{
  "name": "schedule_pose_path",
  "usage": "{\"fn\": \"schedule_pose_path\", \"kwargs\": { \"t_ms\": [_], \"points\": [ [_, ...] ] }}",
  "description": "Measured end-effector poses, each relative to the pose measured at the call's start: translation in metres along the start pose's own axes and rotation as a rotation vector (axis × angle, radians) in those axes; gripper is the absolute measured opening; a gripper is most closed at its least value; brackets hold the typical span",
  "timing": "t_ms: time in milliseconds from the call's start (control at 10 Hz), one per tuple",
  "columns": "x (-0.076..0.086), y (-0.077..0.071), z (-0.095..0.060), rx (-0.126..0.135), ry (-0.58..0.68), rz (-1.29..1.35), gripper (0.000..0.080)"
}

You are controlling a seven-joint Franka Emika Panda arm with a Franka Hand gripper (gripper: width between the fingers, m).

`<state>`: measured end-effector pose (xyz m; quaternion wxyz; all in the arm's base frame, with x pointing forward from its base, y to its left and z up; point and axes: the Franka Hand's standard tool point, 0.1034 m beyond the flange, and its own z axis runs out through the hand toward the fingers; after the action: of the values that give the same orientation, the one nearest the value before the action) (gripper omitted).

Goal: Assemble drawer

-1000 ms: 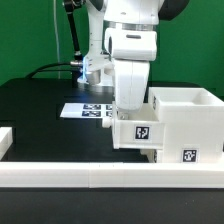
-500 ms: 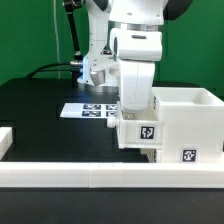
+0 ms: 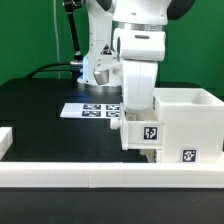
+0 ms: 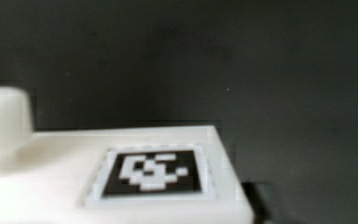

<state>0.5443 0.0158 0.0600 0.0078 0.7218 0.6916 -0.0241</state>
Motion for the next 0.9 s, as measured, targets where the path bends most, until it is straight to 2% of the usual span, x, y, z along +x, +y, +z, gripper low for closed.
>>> {"fn": "schedule_pose_path", "kwargs": {
  "t_ms": [100,200,300,400,500,600,700,900],
  "points": [
    [0.000,0.000,0.000,0.000,0.000,0.000,0.0251],
    [0.001,0.002,-0.004,-0.008,0.000,0.013,0.0251],
    [0.002,0.004,-0.010,-0.017,0.000,0.026,0.0434],
    [0.003,0.007,-0.016,-0.025,-0.001,0.036,0.0566],
    [0.004,0.008,-0.023,-0.031,-0.004,0.045,0.0566],
    [0.003,0.010,-0.036,-0.035,-0.010,0.048,0.0632],
    [-0.001,0.012,-0.047,-0.042,-0.015,0.051,0.0644],
    [-0.025,0.018,-0.065,-0.059,-0.027,0.012,0.0649]
  ]
}}
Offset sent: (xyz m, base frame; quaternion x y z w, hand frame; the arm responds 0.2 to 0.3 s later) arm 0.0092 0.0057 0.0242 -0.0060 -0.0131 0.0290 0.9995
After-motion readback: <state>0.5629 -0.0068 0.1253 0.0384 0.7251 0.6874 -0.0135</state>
